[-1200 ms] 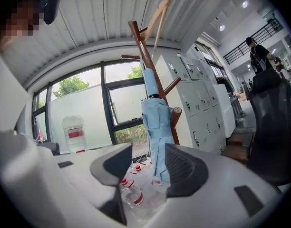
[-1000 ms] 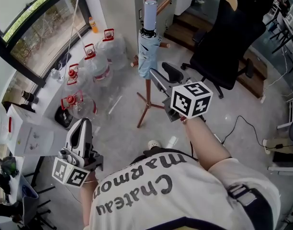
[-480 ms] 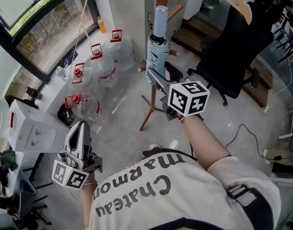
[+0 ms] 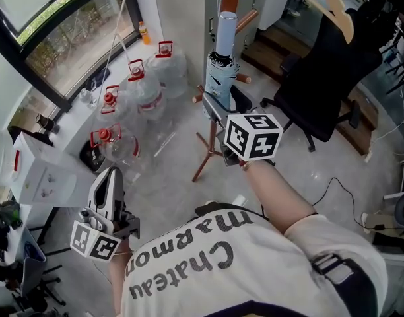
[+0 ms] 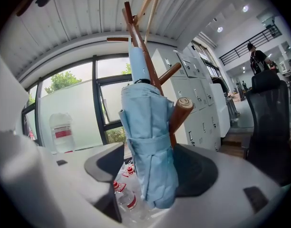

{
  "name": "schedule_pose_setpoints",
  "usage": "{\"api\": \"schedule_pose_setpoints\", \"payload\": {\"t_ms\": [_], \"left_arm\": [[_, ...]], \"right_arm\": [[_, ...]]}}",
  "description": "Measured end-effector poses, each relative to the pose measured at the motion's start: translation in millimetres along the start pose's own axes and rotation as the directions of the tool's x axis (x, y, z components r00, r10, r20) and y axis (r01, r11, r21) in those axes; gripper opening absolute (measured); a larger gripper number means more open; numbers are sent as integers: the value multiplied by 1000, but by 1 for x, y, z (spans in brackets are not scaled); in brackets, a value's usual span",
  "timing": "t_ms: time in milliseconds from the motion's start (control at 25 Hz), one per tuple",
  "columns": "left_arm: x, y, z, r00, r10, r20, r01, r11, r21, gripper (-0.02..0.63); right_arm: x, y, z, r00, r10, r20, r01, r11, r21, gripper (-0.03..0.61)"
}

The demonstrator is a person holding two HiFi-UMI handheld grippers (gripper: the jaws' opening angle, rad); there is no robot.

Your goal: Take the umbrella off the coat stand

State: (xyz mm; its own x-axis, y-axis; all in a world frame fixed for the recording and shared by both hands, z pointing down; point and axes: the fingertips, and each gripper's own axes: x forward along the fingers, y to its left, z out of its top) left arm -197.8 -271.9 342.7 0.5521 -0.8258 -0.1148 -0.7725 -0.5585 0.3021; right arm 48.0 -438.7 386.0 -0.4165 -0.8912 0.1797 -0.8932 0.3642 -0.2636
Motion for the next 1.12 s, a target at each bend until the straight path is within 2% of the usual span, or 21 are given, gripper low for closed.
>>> {"api": "schedule_pose_setpoints", "payload": {"t_ms": [560,880,1120], "left_arm": [[-5,9,4,997,72,15,-72,997,18,23],[-3,9,-2,997,76,25,-76,997,5,23],[-2,8,5,997,70,43,-71,997,15,23]], "right_arm": [[24,-6,2,1000,0,26,-1,1000,13,314],[26,-9,1,999,27,36,-26,1000,-1,314],[23,-8,2,1000,-2,27,3,1000,-28,302]]}}
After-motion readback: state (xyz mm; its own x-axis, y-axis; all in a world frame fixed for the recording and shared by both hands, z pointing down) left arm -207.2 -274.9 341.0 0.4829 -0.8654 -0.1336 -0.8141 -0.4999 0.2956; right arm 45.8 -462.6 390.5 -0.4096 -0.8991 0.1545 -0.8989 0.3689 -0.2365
